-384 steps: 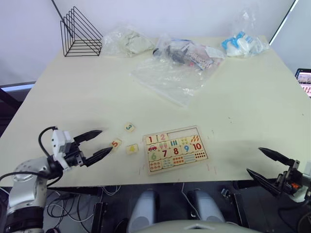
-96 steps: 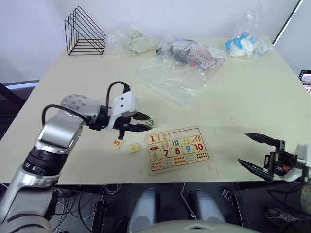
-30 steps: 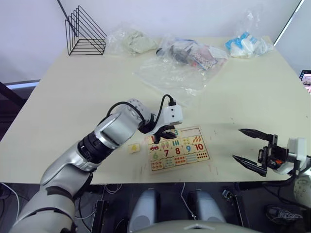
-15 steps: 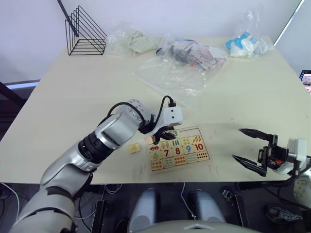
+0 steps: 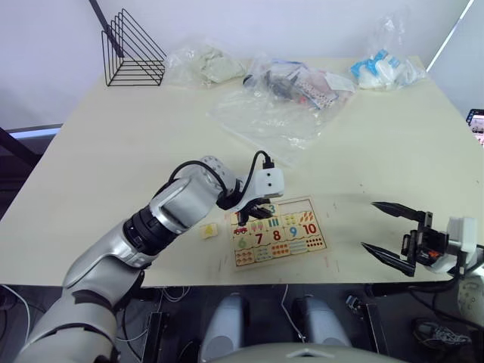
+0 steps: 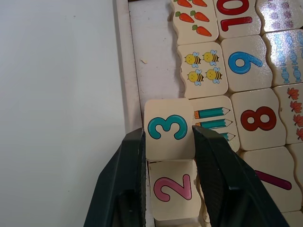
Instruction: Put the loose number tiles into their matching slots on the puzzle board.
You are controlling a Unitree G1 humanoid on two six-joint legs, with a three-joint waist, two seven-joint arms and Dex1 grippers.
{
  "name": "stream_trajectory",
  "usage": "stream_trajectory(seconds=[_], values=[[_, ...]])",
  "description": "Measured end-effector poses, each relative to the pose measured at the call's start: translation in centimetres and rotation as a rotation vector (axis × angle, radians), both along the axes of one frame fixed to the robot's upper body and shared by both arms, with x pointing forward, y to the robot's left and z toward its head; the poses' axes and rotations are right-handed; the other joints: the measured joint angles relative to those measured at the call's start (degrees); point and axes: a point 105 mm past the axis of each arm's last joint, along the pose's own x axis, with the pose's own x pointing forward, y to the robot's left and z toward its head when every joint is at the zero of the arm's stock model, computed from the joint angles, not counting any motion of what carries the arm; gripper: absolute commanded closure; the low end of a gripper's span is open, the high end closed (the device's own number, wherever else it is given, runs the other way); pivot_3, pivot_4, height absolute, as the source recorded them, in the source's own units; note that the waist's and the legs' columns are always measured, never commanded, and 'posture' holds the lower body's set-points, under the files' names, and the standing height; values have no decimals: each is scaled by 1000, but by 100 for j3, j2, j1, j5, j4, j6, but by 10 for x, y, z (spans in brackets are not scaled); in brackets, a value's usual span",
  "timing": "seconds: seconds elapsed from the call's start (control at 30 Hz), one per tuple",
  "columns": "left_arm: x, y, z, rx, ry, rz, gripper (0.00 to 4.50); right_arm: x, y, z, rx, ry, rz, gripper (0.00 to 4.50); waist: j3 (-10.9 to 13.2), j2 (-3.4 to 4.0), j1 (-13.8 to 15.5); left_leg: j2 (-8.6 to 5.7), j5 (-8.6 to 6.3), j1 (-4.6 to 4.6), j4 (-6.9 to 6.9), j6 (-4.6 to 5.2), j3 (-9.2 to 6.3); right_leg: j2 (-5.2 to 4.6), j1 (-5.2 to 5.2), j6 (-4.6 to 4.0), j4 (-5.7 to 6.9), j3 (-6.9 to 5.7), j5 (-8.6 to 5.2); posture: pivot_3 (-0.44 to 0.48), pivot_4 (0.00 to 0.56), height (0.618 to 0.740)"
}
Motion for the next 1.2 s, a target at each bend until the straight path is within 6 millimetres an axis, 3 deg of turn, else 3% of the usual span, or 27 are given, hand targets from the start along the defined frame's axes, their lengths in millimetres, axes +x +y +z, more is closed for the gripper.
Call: stream_trajectory(seconds=[1.2], values=[[0, 0, -2, 14, -3, -17, 3503, -1, 0, 0, -11, -13, -4, 0, 0, 0, 0, 0, 0, 0, 0, 0, 0, 0, 0, 0, 0, 0, 0, 0, 150, 740]])
